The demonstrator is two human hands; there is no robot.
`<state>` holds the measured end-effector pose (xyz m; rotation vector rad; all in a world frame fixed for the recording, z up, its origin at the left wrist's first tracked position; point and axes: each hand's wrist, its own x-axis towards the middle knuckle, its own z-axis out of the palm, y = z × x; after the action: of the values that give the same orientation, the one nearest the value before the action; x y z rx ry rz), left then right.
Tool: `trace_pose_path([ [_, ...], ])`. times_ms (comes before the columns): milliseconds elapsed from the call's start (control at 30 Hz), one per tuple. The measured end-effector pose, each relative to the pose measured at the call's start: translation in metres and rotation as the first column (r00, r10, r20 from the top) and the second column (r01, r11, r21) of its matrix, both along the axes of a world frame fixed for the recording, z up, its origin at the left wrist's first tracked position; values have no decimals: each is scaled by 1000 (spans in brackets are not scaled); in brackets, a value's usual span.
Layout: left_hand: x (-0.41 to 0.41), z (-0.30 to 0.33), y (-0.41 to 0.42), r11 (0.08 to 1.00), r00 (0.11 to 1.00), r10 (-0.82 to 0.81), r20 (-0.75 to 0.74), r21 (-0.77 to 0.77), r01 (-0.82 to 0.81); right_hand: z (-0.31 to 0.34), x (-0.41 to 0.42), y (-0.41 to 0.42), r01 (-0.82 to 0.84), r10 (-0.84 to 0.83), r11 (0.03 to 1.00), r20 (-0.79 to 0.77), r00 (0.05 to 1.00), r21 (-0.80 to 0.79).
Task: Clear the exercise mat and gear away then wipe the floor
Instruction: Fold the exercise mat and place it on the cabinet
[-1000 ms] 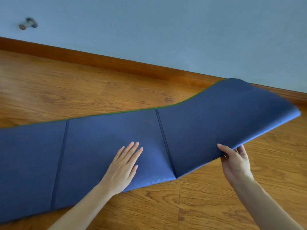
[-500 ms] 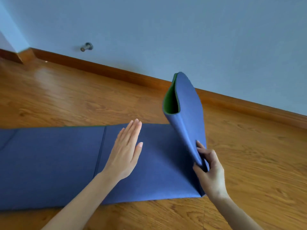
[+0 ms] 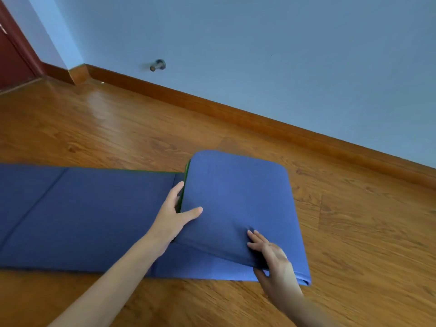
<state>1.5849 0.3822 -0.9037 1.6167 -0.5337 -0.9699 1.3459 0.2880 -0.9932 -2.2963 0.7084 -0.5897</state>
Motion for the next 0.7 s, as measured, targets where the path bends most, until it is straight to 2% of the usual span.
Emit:
trace_pose_path([
  [100, 8, -21, 17, 995, 987, -96, 127, 33, 93, 0, -4, -5, -163, 157, 984, -76, 985, -71],
  [167, 14, -33, 26, 992, 983, -121, 140, 36, 117, 2, -9, -12, -238, 223, 967, -142, 964, -96],
  [233, 18, -43, 32, 994, 988, -105, 115, 43, 101, 0, -11, -23, -167, 141, 976, -173, 975, -141],
  [300, 20, -55, 34, 993, 986, -104, 134, 70, 95, -4, -9, -37, 27, -66, 979, -189, 980, -202],
  [367, 20, -66, 36, 990, 972, -117, 203, 98, 98, -8, -6, -50, 178, -228, 965, -281, 932, -193],
  [433, 17, -76, 37, 987, 936, -131, 326, 134, 92, -15, -6, -60, 179, -245, 964, -403, 882, -195],
  [567, 5, -95, 39, 954, 731, -243, 638, 295, 60, -29, -5, -67, 118, -215, 970, -517, 829, -213],
  [700, -1, -108, 31, 894, 412, -422, 807, 446, 42, -34, -4, -67, 112, -207, 972, -526, 825, -206],
])
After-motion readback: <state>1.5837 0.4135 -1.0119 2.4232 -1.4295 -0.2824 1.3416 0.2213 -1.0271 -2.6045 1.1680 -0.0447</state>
